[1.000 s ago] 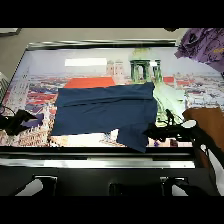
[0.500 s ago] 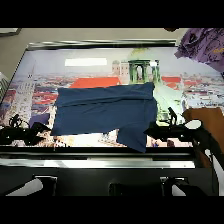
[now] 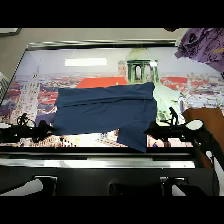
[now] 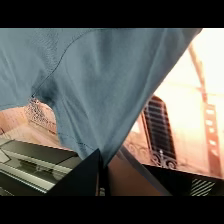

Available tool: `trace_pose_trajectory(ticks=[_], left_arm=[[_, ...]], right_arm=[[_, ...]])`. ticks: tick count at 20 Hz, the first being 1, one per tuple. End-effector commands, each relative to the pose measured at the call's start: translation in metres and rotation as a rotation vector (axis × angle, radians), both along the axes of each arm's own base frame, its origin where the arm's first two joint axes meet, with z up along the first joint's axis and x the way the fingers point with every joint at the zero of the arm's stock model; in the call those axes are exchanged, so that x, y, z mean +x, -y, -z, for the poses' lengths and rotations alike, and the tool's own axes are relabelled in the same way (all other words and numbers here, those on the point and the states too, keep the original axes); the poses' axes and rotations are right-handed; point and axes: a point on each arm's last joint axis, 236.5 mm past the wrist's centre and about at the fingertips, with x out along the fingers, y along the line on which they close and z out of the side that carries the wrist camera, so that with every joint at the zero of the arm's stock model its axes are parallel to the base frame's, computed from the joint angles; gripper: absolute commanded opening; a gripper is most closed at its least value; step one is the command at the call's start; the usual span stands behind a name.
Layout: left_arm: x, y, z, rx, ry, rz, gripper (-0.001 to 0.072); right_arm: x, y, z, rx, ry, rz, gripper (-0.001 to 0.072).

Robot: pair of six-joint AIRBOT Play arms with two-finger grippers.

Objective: Fold the clothes and pants, and hang the long-sleeved shirts on hangers.

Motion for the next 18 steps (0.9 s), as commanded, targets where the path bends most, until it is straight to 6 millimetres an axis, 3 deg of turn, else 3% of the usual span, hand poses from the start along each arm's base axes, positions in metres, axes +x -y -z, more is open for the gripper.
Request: trace_pose_trajectory(ticks=[1,4,7,10,13,16,18], left_arm=[[0.001,0.009,0.002,-0.016,-0.009,0.011,0.0026],[0.008,0.012,-0.014,-0.045,0.009,0.006,0.0014],[0.004,-0.006,-0.042,0.024,0.001,-0.084,0.0013],[-0.020,-0.020,-0.074,0.158,0.000,-0.099,0.0013],[-0.039,-0.016,-0.109,0.219,0.059,-0.071,0.0013],[-0.036,-0.015,-0.132,0.258,0.154,-0.086,0.0013],[-0.026,-0.017,-0.136,0.261,0.197,-0.108,0.0012]], right_arm=[[0.001,0.000,-0.002,-0.002,0.004,-0.003,0.0025],[0.008,0.007,-0.012,-0.045,0.036,-0.048,0.0024],[0.008,0.026,-0.030,-0.160,0.053,-0.111,0.0024],[-0.007,0.037,-0.054,-0.231,0.079,-0.140,0.0024],[-0.034,0.038,-0.079,-0.265,0.114,-0.174,0.0024],[-0.043,0.040,-0.102,-0.295,0.194,-0.164,0.0023],[-0.040,0.043,-0.101,-0.310,0.210,-0.168,0.0023]])
